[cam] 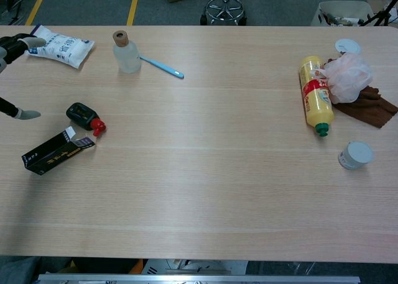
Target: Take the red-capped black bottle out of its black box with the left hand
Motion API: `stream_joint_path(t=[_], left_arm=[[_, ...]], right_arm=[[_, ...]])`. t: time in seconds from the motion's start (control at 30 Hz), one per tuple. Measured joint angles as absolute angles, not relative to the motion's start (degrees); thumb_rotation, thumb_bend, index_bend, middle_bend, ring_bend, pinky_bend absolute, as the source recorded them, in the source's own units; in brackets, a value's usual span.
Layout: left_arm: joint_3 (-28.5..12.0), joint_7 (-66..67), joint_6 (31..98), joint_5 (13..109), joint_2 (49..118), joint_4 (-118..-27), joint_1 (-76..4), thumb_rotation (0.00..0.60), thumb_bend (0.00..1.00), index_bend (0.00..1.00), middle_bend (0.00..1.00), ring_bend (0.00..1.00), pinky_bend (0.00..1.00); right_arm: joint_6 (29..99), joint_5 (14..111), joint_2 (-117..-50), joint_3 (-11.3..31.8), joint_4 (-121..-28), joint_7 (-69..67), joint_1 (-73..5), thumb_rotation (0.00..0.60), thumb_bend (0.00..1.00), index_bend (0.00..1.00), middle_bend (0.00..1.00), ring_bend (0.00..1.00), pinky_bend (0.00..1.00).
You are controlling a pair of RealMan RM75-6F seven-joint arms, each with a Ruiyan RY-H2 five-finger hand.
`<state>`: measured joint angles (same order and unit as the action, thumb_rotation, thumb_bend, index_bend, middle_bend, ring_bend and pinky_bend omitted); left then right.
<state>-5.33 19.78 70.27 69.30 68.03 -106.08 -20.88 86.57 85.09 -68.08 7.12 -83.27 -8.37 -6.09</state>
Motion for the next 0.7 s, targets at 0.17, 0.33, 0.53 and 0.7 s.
stream_joint_path(t=[0.17, 0.33, 0.53, 0.7], left_arm=[[-6.33, 10.08, 72.25, 71.94, 68.13, -105.27, -19.47, 0.6, 0.03, 0.13, 0.03, 0.07, 0.19], [-6.0, 7.79, 73.79, 73.74, 68.0, -103.95, -17.94, 0.6, 0.03, 0.18, 0.04, 0.08, 0.19], [-4.62, 6.45, 78.48, 77.84, 68.05, -102.72, -15.39, 0.6, 0.03, 0.26, 0.1, 0.12, 0.23], [-2.19, 6.54, 84.55, 83.81, 67.55, -102.04, -11.78, 0.6, 0.03, 0.29, 0.13, 0.13, 0.25]], right_arm=[[86.78, 86.1, -67.82, 6.64, -84.31, -7.79, -6.12, 0.6, 0.08, 0.17, 0.16, 0.08, 0.23], [87.38, 87.54, -67.55, 5.88, -85.89, -6.84, -5.97, 0.6, 0.08, 0.17, 0.16, 0.09, 0.23], [87.97, 88.81, -67.16, 4.85, -87.67, -5.16, -5.5, 0.6, 0.08, 0.17, 0.16, 0.08, 0.23], [88.38, 89.61, -66.61, 4.38, -89.35, -3.57, -5.26, 0.6, 0.08, 0.17, 0.16, 0.09, 0.23]])
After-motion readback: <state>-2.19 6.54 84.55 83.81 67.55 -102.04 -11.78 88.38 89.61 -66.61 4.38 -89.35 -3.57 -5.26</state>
